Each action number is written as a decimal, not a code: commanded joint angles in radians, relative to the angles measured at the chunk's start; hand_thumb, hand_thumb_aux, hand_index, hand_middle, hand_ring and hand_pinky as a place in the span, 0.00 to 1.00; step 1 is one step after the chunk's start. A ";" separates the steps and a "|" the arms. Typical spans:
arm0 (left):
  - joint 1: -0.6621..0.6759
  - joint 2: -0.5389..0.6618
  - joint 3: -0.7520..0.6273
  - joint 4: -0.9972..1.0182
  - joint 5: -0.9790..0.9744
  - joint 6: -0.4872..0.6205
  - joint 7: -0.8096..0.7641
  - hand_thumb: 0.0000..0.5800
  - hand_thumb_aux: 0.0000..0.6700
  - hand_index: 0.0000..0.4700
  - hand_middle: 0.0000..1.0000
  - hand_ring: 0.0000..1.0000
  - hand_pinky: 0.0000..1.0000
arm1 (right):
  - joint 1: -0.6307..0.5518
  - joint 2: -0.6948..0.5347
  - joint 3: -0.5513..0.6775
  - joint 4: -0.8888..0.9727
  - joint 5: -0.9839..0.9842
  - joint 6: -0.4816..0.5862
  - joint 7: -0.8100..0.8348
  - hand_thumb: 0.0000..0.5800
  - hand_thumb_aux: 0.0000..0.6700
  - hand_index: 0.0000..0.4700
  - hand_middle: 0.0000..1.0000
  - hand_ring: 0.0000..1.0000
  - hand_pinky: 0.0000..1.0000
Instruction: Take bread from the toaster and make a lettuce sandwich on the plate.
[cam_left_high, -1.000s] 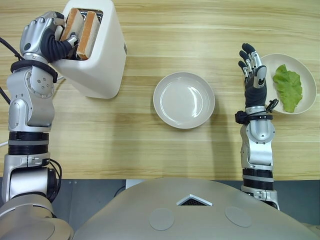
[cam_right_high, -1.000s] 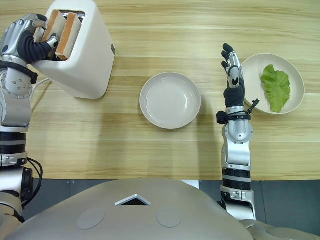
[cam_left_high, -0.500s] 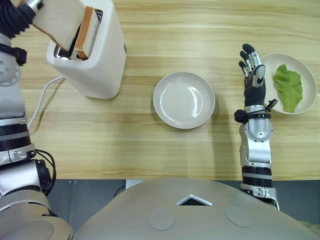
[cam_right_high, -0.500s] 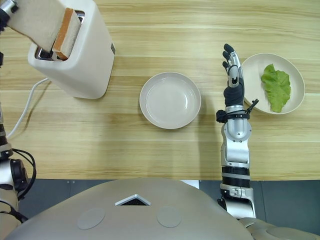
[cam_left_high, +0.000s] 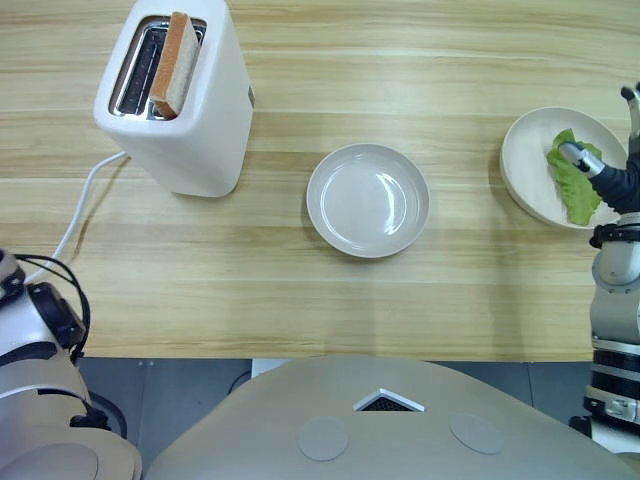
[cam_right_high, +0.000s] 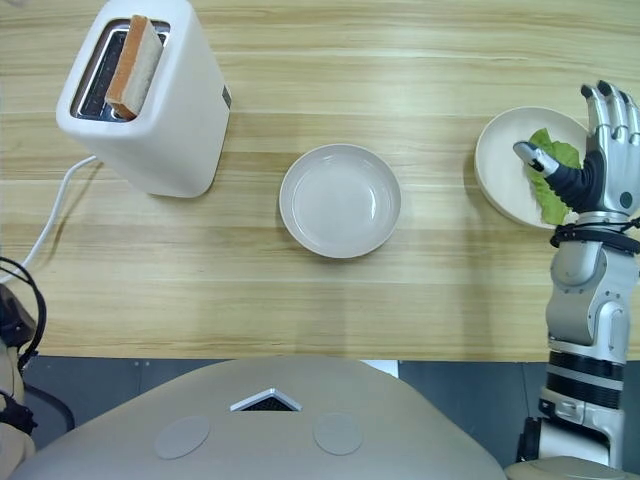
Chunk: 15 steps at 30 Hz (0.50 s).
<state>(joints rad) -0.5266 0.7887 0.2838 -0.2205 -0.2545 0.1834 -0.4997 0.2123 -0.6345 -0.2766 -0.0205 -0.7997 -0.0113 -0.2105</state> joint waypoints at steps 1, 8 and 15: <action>-0.016 -0.098 -0.191 -0.075 -0.056 0.093 -0.074 1.00 1.00 1.00 1.00 1.00 1.00 | -0.052 -0.078 0.069 0.217 -0.066 0.018 -0.046 0.00 0.00 0.00 0.00 0.00 0.00; 0.007 -0.251 -0.496 0.018 0.045 0.093 -0.154 1.00 1.00 1.00 1.00 1.00 1.00 | -0.276 -0.159 0.243 0.672 -0.079 -0.047 -0.097 0.33 0.18 0.18 0.00 0.00 0.00; 0.040 -0.320 -0.603 0.120 0.131 0.048 -0.197 1.00 1.00 1.00 1.00 1.00 1.00 | -0.496 -0.150 0.392 1.019 -0.066 -0.109 -0.157 0.62 0.38 0.38 0.00 0.00 0.00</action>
<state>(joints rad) -0.5060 0.4816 -0.2964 -0.1271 -0.1483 0.2452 -0.6851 -0.2323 -0.7863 0.0796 0.9251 -0.8782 -0.0997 -0.3566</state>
